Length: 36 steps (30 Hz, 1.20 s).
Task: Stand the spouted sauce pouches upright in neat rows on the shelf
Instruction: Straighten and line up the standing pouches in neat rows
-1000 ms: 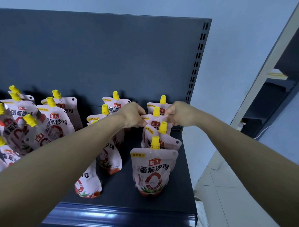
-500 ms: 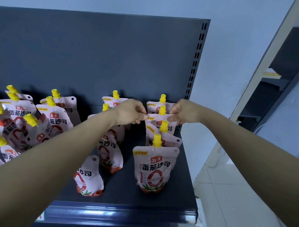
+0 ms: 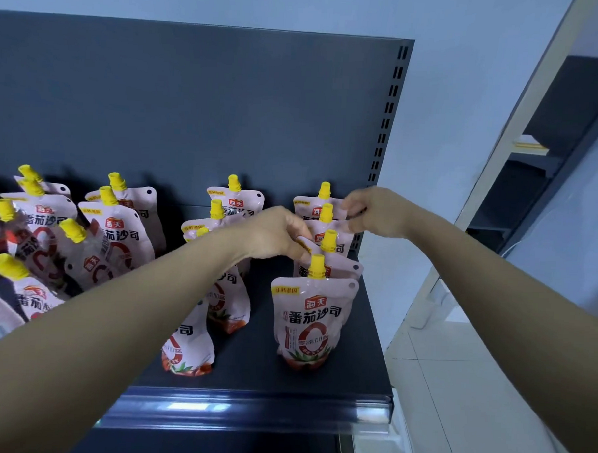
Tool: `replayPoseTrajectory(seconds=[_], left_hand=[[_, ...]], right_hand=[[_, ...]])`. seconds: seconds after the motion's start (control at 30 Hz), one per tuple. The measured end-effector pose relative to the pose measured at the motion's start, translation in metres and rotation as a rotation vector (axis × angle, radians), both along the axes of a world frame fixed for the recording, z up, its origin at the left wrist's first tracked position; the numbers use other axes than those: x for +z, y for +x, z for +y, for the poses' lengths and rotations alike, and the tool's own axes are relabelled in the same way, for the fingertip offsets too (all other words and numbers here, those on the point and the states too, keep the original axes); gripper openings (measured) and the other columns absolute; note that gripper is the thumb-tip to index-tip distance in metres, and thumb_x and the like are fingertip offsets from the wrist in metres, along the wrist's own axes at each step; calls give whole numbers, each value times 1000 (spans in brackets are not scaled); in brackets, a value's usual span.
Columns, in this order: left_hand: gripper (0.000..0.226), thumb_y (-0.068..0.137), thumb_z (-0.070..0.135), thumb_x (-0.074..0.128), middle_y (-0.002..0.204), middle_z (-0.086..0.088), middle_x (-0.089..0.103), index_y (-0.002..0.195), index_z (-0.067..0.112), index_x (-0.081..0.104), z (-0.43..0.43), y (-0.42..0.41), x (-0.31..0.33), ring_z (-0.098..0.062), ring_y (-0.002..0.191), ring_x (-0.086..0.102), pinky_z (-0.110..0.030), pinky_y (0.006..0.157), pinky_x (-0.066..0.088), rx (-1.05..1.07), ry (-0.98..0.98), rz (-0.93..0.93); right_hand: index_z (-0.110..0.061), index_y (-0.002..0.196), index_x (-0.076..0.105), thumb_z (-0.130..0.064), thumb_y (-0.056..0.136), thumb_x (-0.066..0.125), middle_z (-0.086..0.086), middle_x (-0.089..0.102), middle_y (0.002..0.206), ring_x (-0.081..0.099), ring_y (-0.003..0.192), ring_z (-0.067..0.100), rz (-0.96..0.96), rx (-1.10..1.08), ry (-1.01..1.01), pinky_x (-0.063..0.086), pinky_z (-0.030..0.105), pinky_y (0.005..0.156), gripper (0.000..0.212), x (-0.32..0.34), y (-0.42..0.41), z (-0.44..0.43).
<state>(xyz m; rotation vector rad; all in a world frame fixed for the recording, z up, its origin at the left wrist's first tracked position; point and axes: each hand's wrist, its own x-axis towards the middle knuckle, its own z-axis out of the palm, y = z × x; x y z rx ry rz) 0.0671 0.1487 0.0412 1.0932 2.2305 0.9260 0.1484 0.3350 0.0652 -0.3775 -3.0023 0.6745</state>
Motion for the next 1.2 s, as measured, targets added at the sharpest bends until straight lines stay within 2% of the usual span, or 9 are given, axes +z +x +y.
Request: replayPoseTrajectory(seconds=[0.07, 0.13, 0.3, 0.5, 0.6, 0.7, 0.77, 0.93, 1.2], left_hand=[[10, 77, 6, 72, 73, 0, 66, 87, 5, 72, 3, 2, -6, -10, 70, 58, -28, 77, 48, 75, 40, 32], [10, 78, 7, 72, 70, -1, 65, 87, 3, 72, 4, 4, -9, -12, 68, 56, -31, 76, 50, 117, 53, 54], [10, 81, 5, 68, 91, -14, 66, 89, 7, 62, -3, 11, -2, -23, 83, 60, -38, 84, 52, 139, 4, 15], [34, 88, -16, 31, 96, -12, 64, 88, 5, 57, -29, 19, 16, -20, 86, 62, -20, 68, 52, 105, -126, -56], [40, 82, -19, 43, 113, -12, 65, 109, 5, 59, -45, 25, 18, -18, 97, 62, -23, 77, 51, -57, -301, -3], [42, 76, -2, 68, 117, 0, 63, 114, 16, 60, -52, 32, 21, -15, 109, 59, -31, 95, 48, -98, -337, 47], [42, 75, 11, 74, 116, 5, 63, 114, 18, 60, -51, 40, 22, -12, 109, 57, -28, 95, 48, -93, -302, 36], [29, 82, 6, 67, 112, -6, 67, 112, 6, 66, -42, 56, 0, -22, 108, 63, -34, 91, 53, -22, -133, -146], [26, 86, 1, 61, 107, -7, 67, 111, 4, 66, -41, 74, -7, -21, 100, 64, -37, 90, 54, -113, -93, -198]], right_hand=[[-10, 106, 64, -20, 83, 69, 3, 65, 101, 60, 88, 16, 125, -38, -68, 47, 26, 75, 25, 16, 9, -6], [-8, 95, 67, -20, 84, 68, -2, 65, 82, 59, 73, 9, 81, -12, -153, 45, 19, 65, 16, 28, 20, -13], [-8, 100, 71, -15, 84, 65, 6, 68, 96, 63, 90, 19, -242, 78, -182, 53, 30, 84, 19, 16, 36, -26], [2, 94, 66, -7, 78, 63, 8, 53, 84, 53, 78, 20, -321, 57, -85, 50, 34, 75, 18, -15, 36, -31], [-2, 104, 68, -7, 82, 61, 10, 62, 94, 61, 89, 23, -240, 11, -145, 54, 34, 86, 24, -27, 37, -31], [0, 106, 68, -12, 84, 62, 17, 67, 106, 64, 96, 24, -176, -38, -262, 55, 31, 86, 25, -35, 40, -31], [1, 107, 67, -15, 85, 63, 20, 65, 112, 64, 98, 26, -159, -64, -318, 55, 33, 90, 28, -38, 42, -30], [5, 108, 66, -17, 86, 66, 21, 66, 114, 63, 104, 29, -122, -114, -400, 52, 39, 97, 31, -41, 48, -31], [-1, 109, 66, -14, 87, 66, 6, 69, 103, 67, 92, 19, -136, -60, -450, 56, 29, 83, 26, -35, 54, -36]])
